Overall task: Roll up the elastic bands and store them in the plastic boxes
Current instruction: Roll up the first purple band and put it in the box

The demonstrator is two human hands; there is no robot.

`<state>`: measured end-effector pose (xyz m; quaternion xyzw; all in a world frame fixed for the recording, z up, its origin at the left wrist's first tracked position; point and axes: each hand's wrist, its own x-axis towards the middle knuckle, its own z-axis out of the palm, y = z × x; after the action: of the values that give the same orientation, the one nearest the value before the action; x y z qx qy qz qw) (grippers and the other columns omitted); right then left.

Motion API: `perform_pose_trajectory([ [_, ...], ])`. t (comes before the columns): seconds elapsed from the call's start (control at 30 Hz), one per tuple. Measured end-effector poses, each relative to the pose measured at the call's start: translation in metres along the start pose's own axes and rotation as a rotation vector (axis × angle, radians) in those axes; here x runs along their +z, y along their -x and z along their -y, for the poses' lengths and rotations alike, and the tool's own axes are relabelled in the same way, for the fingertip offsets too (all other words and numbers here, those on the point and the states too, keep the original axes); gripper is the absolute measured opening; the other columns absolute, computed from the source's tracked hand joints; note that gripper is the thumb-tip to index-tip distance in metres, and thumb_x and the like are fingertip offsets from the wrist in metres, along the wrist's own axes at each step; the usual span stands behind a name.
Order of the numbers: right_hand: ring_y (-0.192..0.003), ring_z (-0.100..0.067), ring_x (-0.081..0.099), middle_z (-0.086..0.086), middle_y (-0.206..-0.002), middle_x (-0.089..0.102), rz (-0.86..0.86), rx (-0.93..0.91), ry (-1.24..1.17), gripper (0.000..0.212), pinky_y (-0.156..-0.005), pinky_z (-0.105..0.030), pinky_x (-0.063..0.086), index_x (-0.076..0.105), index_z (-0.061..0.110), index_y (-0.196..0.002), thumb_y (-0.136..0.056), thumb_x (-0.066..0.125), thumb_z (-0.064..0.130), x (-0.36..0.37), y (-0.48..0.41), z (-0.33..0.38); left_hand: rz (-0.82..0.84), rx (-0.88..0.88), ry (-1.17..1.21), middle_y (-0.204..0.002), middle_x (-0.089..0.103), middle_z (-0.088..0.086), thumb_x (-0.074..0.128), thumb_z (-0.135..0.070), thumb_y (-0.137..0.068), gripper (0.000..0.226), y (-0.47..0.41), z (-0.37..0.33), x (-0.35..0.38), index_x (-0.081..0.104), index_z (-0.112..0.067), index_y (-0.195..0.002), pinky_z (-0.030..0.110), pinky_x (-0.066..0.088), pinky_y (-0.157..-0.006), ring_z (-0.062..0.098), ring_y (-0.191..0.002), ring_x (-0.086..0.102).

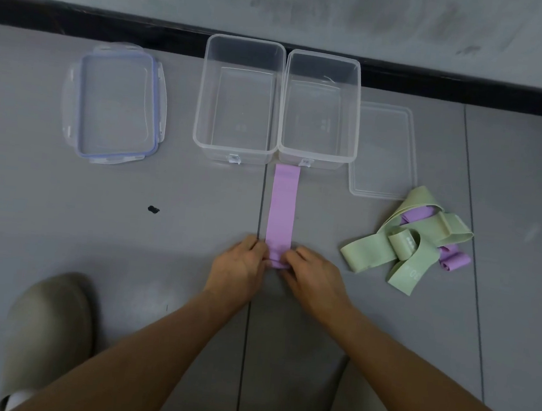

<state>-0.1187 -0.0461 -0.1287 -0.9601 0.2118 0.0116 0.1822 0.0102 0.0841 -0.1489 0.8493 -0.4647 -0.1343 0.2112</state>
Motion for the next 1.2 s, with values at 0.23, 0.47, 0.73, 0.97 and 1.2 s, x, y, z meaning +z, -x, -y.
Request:
perform_pose_trajectory([
  [0.23, -0.085, -0.020, 0.060, 0.003, -0.093, 0.059, 0.111, 0.178, -0.173, 0.017, -0.068, -0.036, 0.048, 0.060, 0.025, -0.091, -0.091, 0.061, 0.042, -0.002, -0.007, 0.004, -0.050, 0.106, -0.012, -0.082, 0.057, -0.002, 0.047, -0.044, -0.089, 0.030, -0.006, -0.002, -0.011, 0.063, -0.022, -0.078, 0.032, 0.047, -0.054, 0.021, -0.069, 0.059],
  [0.47, -0.085, -0.023, 0.059, 0.002, -0.096, 0.061, 0.125, 0.264, -0.294, 0.017, -0.073, -0.038, 0.048, 0.057, 0.021, -0.093, -0.089, 0.065, 0.036, -0.004, -0.009, 0.008, -0.088, 0.186, -0.100, -0.084, 0.058, -0.002, 0.056, -0.038, -0.085, 0.019, -0.006, 0.001, -0.012, 0.064, -0.023, -0.079, 0.031, 0.045, -0.051, 0.021, -0.072, 0.060],
  [0.73, -0.079, -0.026, 0.061, -0.001, -0.095, 0.056, 0.084, 0.094, -0.059, 0.015, -0.058, -0.041, 0.051, 0.059, 0.024, -0.101, -0.092, 0.056, 0.035, -0.003, -0.001, -0.005, -0.008, 0.025, -0.008, -0.089, 0.058, -0.002, 0.056, -0.033, -0.088, 0.013, -0.006, -0.001, -0.005, 0.065, -0.023, -0.086, 0.036, 0.052, -0.062, 0.022, -0.078, 0.059],
  [0.97, -0.083, -0.023, 0.059, 0.002, -0.098, 0.054, 0.122, 0.172, -0.184, 0.011, -0.066, -0.035, 0.046, 0.058, 0.025, -0.098, -0.092, 0.059, 0.034, -0.009, -0.006, -0.003, 0.022, -0.023, 0.033, -0.085, 0.059, -0.001, 0.063, -0.030, -0.087, 0.010, -0.007, -0.003, -0.005, 0.061, -0.022, -0.083, 0.034, 0.048, -0.061, 0.021, -0.073, 0.057],
  [1.2, -0.084, -0.025, 0.060, 0.001, -0.100, 0.054, 0.119, 0.209, -0.146, 0.009, -0.067, -0.036, 0.047, 0.058, 0.026, -0.100, -0.091, 0.060, 0.028, -0.009, -0.013, -0.003, 0.054, -0.068, 0.039, -0.084, 0.057, 0.002, 0.048, -0.033, -0.086, 0.021, -0.015, -0.007, -0.012, 0.063, -0.020, -0.081, 0.036, 0.049, -0.059, 0.026, -0.074, 0.057],
])
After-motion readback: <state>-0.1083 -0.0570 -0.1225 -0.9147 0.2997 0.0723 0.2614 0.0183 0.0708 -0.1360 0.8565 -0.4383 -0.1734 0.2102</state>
